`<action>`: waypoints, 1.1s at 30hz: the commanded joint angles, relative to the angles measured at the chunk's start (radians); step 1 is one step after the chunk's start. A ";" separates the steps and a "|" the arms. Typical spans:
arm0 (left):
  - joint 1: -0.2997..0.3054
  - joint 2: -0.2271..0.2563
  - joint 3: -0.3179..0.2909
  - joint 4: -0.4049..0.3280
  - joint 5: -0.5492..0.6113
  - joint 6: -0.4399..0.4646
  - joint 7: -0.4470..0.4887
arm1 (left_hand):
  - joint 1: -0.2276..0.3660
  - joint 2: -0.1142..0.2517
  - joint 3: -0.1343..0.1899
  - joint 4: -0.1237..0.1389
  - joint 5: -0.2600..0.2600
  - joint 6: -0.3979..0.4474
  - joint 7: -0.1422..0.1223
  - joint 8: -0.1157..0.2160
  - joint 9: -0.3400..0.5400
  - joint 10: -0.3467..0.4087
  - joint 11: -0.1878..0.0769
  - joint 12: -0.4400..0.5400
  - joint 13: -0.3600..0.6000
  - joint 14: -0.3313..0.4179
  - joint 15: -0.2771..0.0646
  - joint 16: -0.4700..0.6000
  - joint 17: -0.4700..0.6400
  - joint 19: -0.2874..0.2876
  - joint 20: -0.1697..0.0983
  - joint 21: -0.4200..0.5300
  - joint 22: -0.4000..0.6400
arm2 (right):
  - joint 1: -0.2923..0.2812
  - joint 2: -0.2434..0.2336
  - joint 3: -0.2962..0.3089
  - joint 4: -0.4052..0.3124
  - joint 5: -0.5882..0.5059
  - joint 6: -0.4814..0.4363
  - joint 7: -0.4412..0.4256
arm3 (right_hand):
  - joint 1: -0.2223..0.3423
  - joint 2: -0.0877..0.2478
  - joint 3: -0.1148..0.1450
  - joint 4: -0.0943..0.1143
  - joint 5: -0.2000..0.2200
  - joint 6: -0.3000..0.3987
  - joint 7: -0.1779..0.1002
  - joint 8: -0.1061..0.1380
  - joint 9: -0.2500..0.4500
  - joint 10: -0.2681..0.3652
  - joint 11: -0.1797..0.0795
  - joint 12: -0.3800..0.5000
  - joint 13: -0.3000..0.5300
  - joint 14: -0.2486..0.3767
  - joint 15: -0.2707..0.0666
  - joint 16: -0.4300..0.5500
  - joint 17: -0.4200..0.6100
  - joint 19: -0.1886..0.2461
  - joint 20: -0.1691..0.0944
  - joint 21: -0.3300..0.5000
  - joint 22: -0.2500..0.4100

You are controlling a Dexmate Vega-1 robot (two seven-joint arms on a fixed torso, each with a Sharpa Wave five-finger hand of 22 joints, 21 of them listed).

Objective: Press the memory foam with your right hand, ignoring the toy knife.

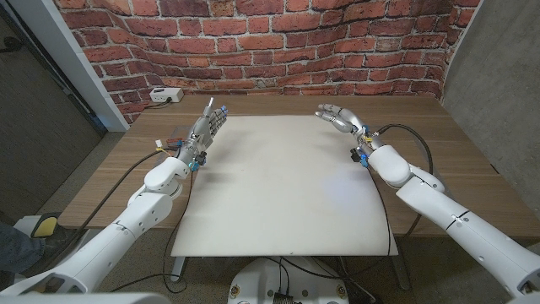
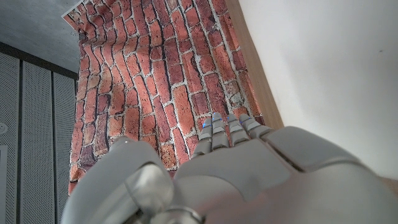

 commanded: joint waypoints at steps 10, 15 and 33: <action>-0.004 0.005 0.001 -0.013 0.007 0.009 0.006 | 0.003 0.004 -0.009 -0.002 -0.002 0.005 -0.006 -0.002 0.003 0.006 -0.004 0.000 0.006 0.010 -0.003 -0.001 0.004 0.000 0.005 -0.003 0.002 | 0.027 0.041 0.038 0.146 0.422 0.133 0.198 | -0.031 -0.009 -0.010 0.015 -0.005 -0.009 0.019 -0.005 0.002 0.006 0.012 0.002 0.000 0.001 0.013 0.005 0.006 0.010 0.000 -0.007 0.001; 0.002 0.006 -0.001 -0.020 0.010 0.009 0.015 | 0.004 0.005 -0.010 -0.002 -0.002 0.005 -0.005 -0.002 0.003 0.006 -0.005 -0.001 0.006 0.010 -0.003 -0.001 0.004 0.000 0.005 -0.004 0.002 | 0.041 0.056 0.039 0.190 0.499 0.152 0.250 | -0.041 -0.012 -0.016 0.019 -0.006 -0.011 0.025 -0.005 0.002 0.005 0.017 0.001 0.000 -0.001 0.017 0.004 0.007 0.011 0.000 -0.009 0.001; 0.016 0.009 -0.006 -0.029 0.006 0.006 0.022 | 0.005 0.005 -0.012 -0.002 -0.003 0.005 -0.006 -0.002 0.003 0.006 -0.007 -0.001 0.006 0.010 -0.003 -0.002 0.004 -0.001 0.007 -0.005 0.002 | 0.054 0.091 0.052 0.273 0.632 0.176 0.300 | -0.101 -0.034 -0.053 0.037 -0.006 -0.023 0.044 -0.008 0.004 -0.001 0.026 -0.005 0.001 -0.010 0.026 0.001 0.006 0.010 0.005 -0.029 0.002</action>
